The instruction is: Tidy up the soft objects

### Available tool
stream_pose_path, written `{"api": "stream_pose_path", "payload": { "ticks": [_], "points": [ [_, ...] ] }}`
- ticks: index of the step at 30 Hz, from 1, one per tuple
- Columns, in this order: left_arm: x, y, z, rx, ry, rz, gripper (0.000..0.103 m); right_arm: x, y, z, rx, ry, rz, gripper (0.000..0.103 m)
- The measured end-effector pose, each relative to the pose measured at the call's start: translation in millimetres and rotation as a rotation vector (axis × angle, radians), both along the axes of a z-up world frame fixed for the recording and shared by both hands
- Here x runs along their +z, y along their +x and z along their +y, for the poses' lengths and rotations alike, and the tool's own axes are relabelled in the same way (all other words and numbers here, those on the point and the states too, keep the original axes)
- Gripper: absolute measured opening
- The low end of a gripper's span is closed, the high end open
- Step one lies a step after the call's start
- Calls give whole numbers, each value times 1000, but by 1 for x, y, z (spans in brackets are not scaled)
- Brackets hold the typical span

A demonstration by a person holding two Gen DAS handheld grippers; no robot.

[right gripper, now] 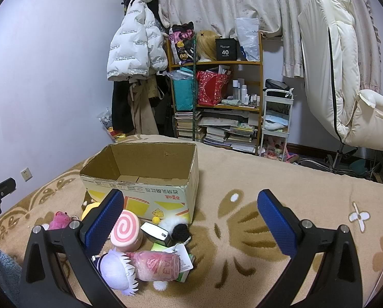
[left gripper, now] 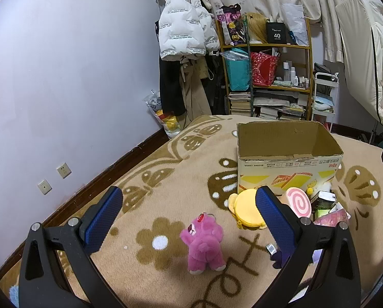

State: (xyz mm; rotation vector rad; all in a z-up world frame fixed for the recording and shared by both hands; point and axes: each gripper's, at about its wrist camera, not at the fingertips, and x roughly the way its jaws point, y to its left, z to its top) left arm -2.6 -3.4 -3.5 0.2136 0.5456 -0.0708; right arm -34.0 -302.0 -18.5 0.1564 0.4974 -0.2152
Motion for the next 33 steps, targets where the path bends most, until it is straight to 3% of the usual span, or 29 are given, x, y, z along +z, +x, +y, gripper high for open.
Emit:
{"api": "stream_pose_path", "payload": {
  "ticks": [23,33],
  "points": [
    [0,4,4,8,5,15,102,-2,1,1,-1,1,3,103],
    [-5,26,1,19,19,85,102,-14,7,7,16,8,6,103]
  ]
}}
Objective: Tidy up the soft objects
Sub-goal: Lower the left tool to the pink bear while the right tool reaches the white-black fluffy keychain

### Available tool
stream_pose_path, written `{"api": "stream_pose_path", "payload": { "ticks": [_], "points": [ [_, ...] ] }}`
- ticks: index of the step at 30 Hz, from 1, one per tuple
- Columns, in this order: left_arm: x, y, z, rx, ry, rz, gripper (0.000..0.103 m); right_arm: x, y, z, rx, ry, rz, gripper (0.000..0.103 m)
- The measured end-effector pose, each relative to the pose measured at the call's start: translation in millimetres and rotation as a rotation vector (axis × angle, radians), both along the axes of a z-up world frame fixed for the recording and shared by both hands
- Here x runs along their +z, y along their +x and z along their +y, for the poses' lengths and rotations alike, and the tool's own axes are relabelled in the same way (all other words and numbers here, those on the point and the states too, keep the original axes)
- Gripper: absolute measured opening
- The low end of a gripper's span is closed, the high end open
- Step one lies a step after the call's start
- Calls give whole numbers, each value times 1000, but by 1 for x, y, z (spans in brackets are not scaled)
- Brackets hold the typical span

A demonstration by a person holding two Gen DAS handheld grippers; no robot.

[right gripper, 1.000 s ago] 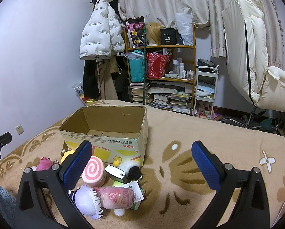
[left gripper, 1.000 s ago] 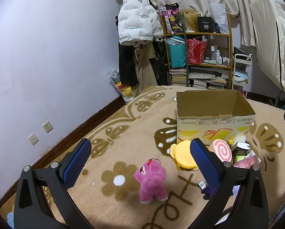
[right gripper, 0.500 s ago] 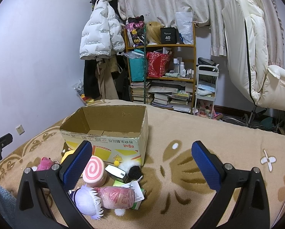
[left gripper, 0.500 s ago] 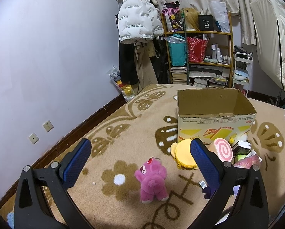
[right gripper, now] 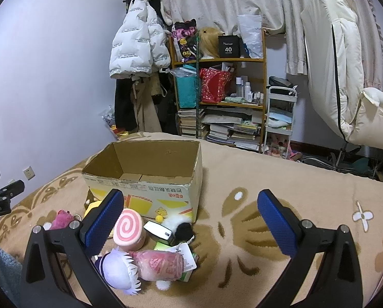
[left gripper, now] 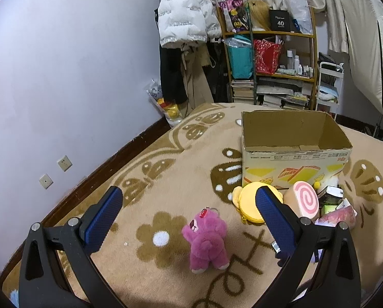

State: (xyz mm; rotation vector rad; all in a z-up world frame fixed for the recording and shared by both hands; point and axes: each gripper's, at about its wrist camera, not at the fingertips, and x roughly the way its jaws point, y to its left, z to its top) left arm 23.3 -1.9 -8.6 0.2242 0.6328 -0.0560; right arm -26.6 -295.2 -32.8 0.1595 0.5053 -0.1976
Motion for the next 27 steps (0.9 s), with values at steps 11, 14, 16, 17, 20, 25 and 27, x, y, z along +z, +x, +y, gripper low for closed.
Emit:
{"api": "stream_pose_path", "payload": {
  "ticks": [11,14,16,17,20,25,27],
  "points": [
    [-12,32,-5,21,-1,82,102,-5,22,8,53,2,46,103],
    [-19,42,-10,27,19,94,102,-9,28,11,84,-2,66,103],
    [-24,49,-12,29,19,112,102,-14,33,14,95,-11,84,103],
    [-26,51,-12,29,19,123,102,-16,35,15,100,-11,92,103],
    [-35,60,-14,30,19,156,102,-22,43,16,113,0,111,103],
    [-49,69,-21,14,40,209,102,-35,59,18,134,10,137,103],
    [-54,72,-23,9,42,229,102,-42,65,19,144,16,155,103]
  ]
}}
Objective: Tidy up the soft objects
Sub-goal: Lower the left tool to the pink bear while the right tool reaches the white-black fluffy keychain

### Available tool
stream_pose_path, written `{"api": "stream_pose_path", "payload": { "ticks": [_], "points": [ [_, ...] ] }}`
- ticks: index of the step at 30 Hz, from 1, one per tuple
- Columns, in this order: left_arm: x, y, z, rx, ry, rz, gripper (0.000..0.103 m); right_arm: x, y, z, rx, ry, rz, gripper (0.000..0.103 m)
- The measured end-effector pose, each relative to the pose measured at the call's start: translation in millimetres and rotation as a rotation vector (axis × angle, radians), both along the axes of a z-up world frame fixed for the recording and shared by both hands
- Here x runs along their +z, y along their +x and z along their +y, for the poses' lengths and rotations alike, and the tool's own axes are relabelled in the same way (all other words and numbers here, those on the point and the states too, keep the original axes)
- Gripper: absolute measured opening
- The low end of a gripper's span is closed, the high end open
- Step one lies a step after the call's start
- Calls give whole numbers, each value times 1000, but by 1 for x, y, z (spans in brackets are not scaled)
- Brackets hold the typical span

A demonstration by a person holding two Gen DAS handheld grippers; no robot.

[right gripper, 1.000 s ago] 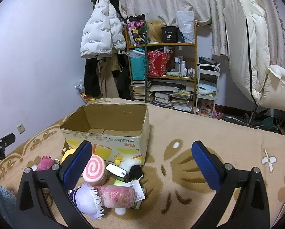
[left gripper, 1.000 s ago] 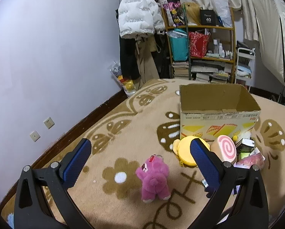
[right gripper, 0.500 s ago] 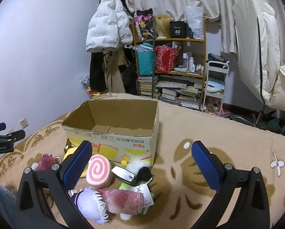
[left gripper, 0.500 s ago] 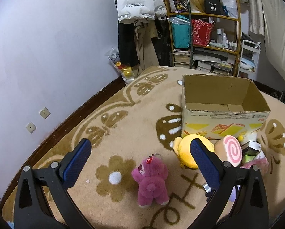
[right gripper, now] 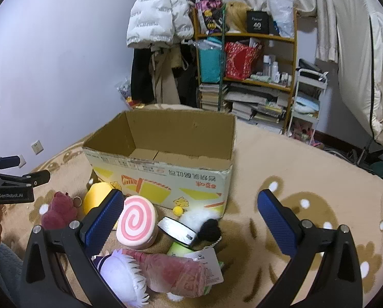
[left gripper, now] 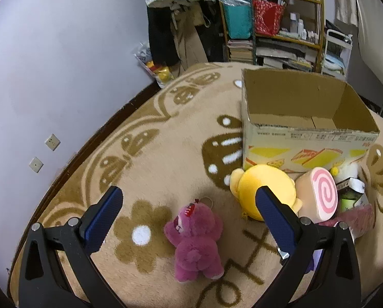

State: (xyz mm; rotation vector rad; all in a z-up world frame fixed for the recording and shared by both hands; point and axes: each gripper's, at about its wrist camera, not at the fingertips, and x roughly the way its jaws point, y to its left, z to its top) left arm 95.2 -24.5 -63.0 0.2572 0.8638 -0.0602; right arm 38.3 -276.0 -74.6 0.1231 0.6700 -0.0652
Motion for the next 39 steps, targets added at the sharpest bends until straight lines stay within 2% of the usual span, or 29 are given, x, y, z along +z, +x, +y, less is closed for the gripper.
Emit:
{"api": "stream_pose_path", "payload": {
  "ticks": [7,11,18,23,31,37,39],
  "points": [
    [-24,11,-5,-7,33,99,102,-26,20,1,34,28,98,103],
    [-39,17,-6,-7,37,169,102,-38,24,-4,51,112,141,103],
    [-70,29,-8,-1,48,296,102,-58,31,-10,39,150,211,102],
    [-84,32,-9,-2,47,360,102,-69,34,-15,44,172,242,97],
    [-110,40,-3,40,68,469,102,-78,37,-14,56,230,261,96],
    [-121,47,2,67,43,522,101,-81,39,-13,62,238,271,80],
    [-126,49,2,76,52,542,100,-82,39,-15,69,242,277,70]
  ]
}}
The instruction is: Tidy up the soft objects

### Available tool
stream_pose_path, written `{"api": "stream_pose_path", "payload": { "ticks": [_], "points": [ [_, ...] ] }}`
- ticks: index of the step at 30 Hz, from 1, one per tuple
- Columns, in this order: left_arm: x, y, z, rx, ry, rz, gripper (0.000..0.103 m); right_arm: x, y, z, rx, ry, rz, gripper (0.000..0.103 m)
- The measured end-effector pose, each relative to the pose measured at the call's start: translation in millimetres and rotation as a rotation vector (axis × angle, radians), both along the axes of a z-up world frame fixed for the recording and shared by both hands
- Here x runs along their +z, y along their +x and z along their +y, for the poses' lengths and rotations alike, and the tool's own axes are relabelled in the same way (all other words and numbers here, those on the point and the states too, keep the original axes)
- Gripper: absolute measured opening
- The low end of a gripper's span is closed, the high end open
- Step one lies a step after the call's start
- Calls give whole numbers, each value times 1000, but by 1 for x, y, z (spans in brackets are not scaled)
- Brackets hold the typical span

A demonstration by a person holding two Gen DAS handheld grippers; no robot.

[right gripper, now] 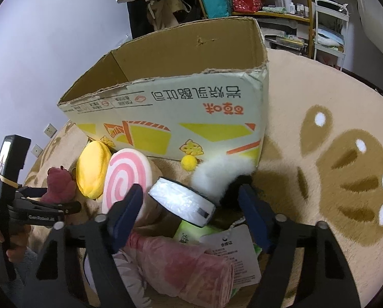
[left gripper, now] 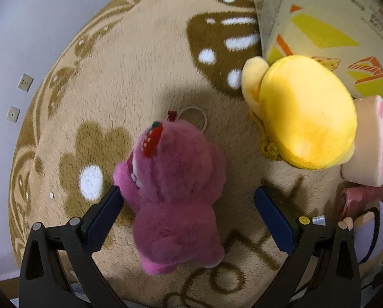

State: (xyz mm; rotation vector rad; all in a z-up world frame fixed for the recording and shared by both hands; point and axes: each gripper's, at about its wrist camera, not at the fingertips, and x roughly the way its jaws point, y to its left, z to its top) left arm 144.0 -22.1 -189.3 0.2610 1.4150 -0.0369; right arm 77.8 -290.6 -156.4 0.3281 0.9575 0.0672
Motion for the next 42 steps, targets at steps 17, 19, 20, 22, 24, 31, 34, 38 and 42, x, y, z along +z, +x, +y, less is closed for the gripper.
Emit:
{"api": "stream_pose_path", "payload": {
  "ticks": [17,19,20,22,24,31,34,38,42],
  "points": [
    [-2,11,5,34,-54,4,69,-3,0,1,-5,-14,3,67],
    [-1,13,6,35,-105,23,58,-4,0,1,-5,-15,-2,67],
    [-1,15,7,43,-109,23,58,-3,0,2,-5,-18,-1,67],
    [-2,18,8,40,-110,24,57,-3,-1,3,-10,-23,1,67],
    [-2,22,9,40,-113,23,56,-3,-3,3,-16,-21,4,67],
    [5,9,5,40,-121,7,54,-3,-6,2,-37,-31,21,66],
    [8,2,3,38,-120,-4,53,-1,-9,0,-51,-9,22,66],
    [15,-4,2,47,-135,-26,52,1,-12,4,-33,-21,20,53],
    [21,-9,3,40,-151,-50,51,4,-13,9,-19,-56,11,50]
  ]
}}
